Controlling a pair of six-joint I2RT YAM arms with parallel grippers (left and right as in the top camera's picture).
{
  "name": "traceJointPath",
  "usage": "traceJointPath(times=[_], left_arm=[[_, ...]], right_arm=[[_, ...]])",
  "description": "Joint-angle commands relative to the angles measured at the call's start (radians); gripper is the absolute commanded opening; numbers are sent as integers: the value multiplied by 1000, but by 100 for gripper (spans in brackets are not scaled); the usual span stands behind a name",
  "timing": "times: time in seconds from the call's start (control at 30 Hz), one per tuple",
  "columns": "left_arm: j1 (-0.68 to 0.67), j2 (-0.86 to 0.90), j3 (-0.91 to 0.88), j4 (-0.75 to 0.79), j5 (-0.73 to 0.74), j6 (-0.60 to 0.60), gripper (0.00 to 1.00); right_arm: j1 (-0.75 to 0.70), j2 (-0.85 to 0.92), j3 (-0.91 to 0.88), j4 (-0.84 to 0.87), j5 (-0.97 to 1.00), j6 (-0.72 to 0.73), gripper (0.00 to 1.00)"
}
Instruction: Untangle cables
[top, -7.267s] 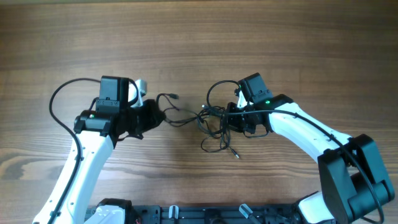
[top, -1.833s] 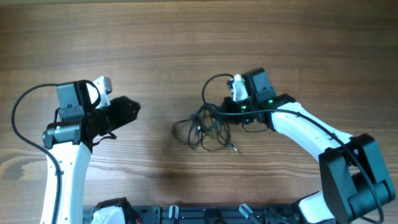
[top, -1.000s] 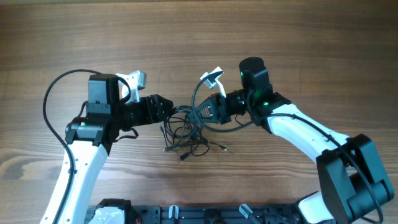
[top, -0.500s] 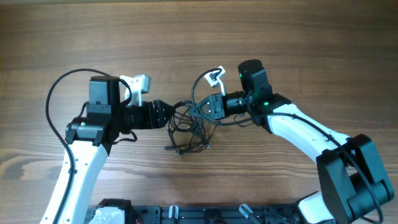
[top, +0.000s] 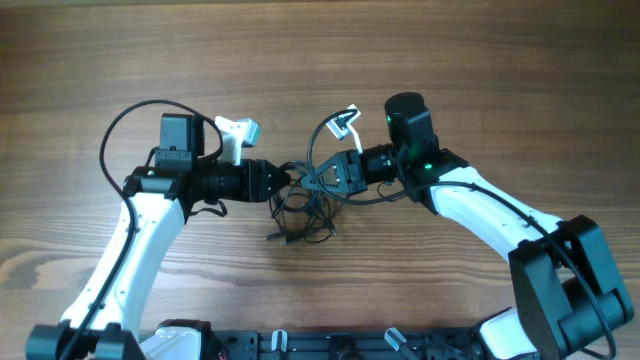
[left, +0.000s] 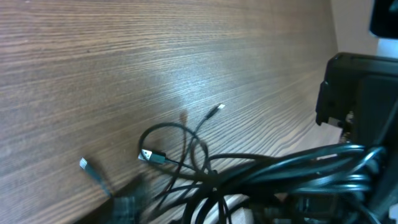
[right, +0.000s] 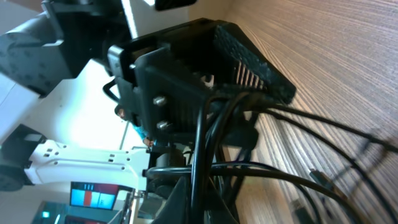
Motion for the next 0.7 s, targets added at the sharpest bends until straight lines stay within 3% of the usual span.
traceJointPath(times=[0.0, 0.03, 0.17, 0.23, 0.33, 0.4, 0.67], left_arm=[[-2, 19, 8, 16, 31, 27, 12], [0, 18, 8, 16, 31, 27, 4], [37, 12, 8, 11, 27, 26, 4], [68, 1, 8, -1, 28, 26, 4], [126, -27, 8, -27, 28, 26, 4], [159, -49, 8, -46, 28, 26, 4], [188, -95, 8, -66, 39, 22, 4]], right_arm=[[-4, -7, 7, 5, -64, 5, 4], [-4, -7, 7, 5, -58, 4, 5], [-4, -7, 7, -98, 97, 0, 28], [-4, -7, 7, -243, 282, -5, 28], [-4, -6, 7, -456, 584, -4, 17], [-4, -6, 7, -569, 772, -2, 16], [-4, -6, 7, -719, 1012, 10, 13]])
